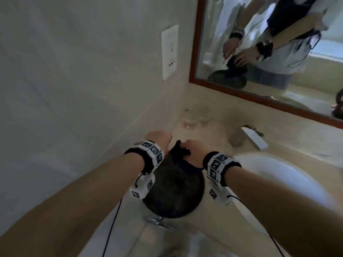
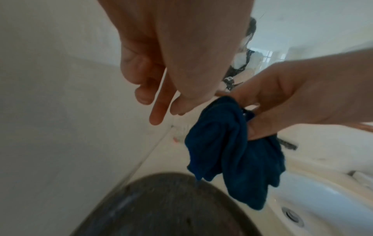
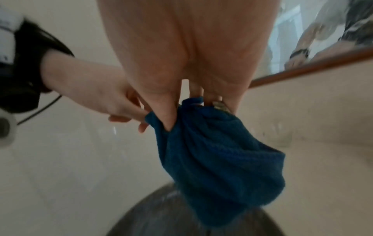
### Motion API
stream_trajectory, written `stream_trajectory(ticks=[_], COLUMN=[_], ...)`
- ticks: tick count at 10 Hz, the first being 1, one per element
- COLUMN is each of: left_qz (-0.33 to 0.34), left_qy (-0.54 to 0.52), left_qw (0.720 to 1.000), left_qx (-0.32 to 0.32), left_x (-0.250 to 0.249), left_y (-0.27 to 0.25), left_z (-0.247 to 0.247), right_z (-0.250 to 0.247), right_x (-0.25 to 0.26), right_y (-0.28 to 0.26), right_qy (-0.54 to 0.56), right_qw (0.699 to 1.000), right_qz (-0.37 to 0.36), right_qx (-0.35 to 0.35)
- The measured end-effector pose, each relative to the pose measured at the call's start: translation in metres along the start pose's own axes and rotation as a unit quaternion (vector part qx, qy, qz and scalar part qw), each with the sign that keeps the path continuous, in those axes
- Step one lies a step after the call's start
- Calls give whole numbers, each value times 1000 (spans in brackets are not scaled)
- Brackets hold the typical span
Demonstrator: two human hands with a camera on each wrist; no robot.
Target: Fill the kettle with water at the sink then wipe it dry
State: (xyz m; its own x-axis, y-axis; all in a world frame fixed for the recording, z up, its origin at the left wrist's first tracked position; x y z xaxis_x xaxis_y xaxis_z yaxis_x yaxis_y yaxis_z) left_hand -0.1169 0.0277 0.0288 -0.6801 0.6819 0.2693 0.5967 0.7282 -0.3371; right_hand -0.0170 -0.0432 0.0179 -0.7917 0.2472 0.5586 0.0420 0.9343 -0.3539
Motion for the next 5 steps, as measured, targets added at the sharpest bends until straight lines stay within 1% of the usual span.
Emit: stream_trajectory(ticks=[1,2,3,4,5], left_qz=[5,5,19,24,30], left_qy=[-44,-80,-75,-69,-79], left_qw=[999,996,996,996,996], left_qx=[1,37,52,46,11], left_x=[-3,-2,-2,0,3], left_y=[2,4,-3,-6,1], left_z=[36,77,103,109,93], right_z=[49,93,117,113,86], right_x=[-14,-27,-32,-28,-21], right_y=[20,42,49,47,45], right_qy=[-12,-6,-11,-11,15], right_qw=[999,997,993,992,996], right_qz=[15,36,57,50,26], right_qx=[35,70,107,118,84])
Point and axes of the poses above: each hand's wrist, its own y-axis towards the middle knuckle, its own z-axis out of the palm, x = y × z, the point moved 5 cm from there along y, towards the middle knuckle, and after that the axes turned 13 degrees about y, right-handed, at the moved point
